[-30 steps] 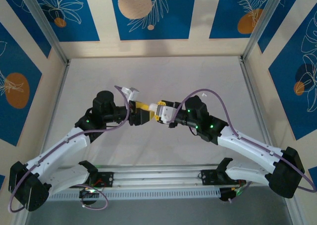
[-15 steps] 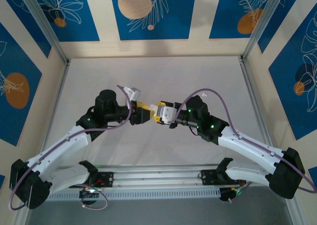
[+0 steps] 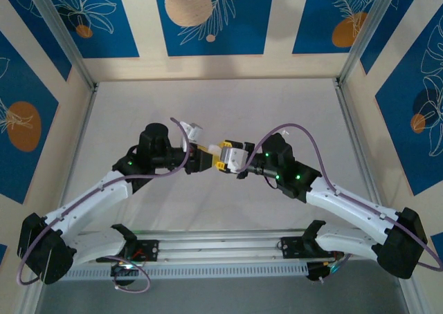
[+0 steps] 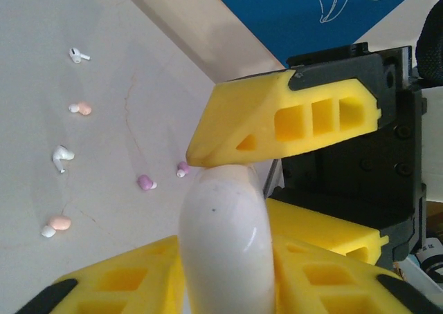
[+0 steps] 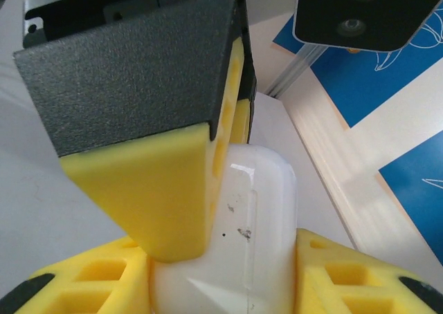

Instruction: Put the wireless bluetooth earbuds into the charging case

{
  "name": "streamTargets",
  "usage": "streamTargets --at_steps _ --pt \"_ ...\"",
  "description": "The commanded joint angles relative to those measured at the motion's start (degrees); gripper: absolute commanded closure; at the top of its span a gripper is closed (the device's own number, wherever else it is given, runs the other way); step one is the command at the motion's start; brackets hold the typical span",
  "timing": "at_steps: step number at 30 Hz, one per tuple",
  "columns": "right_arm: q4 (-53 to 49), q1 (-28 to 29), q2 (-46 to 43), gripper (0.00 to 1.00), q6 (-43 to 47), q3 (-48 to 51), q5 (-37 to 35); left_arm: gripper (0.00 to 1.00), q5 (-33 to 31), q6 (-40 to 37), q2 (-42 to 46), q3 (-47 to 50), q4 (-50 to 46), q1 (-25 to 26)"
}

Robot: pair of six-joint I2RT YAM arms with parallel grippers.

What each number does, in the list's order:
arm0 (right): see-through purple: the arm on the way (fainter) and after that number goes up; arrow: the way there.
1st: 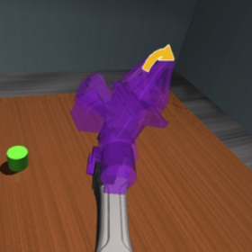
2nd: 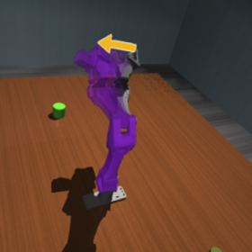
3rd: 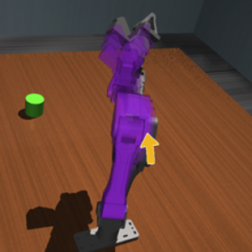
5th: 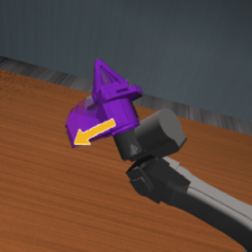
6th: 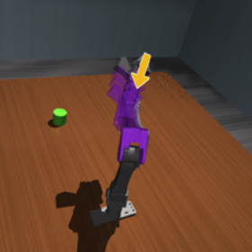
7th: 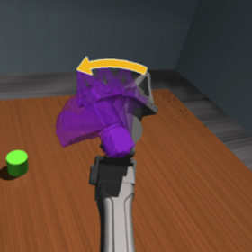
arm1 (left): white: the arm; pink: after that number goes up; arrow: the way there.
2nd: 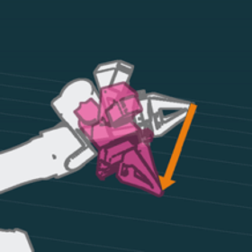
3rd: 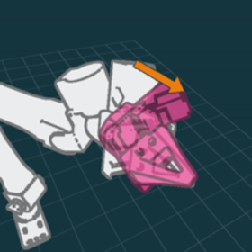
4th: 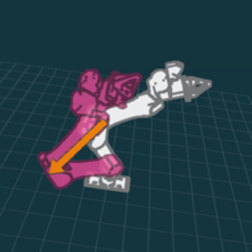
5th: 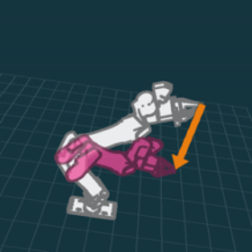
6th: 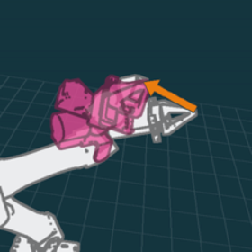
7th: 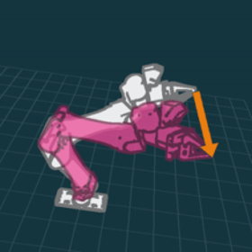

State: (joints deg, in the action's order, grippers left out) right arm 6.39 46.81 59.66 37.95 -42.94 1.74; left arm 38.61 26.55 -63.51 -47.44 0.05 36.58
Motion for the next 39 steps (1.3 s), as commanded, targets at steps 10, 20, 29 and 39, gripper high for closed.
streamTargets --at_steps 10,20,29,39 --pt "2.1 0.6 -1.2 0.63 2.1 0.6 -0.8 0.66 1.4 2.2 -1.0 -1.0 4.6 0.8" --pt "3.0 0.6 -1.3 0.63 2.0 0.8 -1.5 0.69 1.6 0.4 -0.7 -1.1 2.0 0.9" --pt "3.0 0.6 -1.3 0.62 1.9 0.8 -1.6 0.77 2.4 -0.5 -1.0 -1.6 1.7 0.9" --pt "-2.0 0.5 -3.1 0.45 -3.6 -0.8 -0.8 0.88 -1.3 -1.2 1.3 0.1 5.1 1.0"
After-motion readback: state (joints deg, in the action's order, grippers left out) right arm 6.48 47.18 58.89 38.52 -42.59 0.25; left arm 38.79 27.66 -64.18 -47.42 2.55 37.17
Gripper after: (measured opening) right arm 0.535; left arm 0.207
